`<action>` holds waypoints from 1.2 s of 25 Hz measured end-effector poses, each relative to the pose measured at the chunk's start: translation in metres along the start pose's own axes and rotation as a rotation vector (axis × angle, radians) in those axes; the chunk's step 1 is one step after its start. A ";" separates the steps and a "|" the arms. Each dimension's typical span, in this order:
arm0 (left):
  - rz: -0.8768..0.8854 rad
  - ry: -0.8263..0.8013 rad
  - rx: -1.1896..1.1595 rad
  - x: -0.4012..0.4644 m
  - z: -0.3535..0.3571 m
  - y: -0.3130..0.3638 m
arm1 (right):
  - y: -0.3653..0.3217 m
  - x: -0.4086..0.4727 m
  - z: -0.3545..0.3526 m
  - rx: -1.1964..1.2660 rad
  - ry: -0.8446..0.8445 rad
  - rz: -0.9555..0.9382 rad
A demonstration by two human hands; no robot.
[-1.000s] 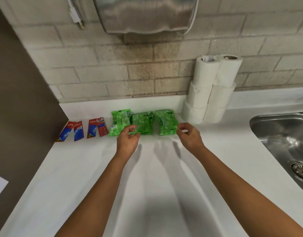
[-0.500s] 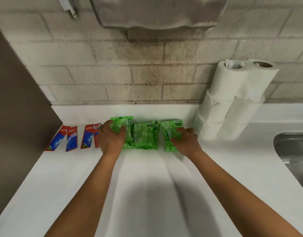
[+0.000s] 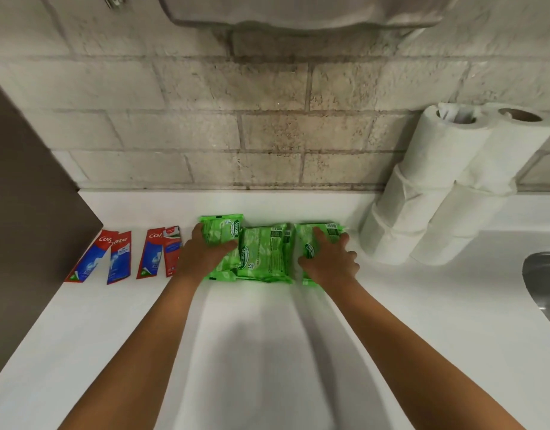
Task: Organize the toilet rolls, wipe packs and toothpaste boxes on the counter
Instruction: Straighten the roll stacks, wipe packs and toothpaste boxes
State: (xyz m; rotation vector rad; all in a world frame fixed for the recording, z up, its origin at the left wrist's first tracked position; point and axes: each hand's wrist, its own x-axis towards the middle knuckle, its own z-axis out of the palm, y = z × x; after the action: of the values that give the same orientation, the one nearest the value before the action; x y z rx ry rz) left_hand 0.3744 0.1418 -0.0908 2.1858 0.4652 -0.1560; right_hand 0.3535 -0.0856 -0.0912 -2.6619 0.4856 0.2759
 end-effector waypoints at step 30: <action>0.536 -0.075 0.494 0.013 -0.001 -0.003 | -0.041 0.022 0.015 -0.422 -0.113 -0.627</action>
State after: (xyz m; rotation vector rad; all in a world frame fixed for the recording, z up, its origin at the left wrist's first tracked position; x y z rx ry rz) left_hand 0.3851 0.1476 -0.0957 2.6913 -0.2400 -0.0599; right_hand 0.3877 -0.0508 -0.0951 -3.0053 -0.4994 0.3580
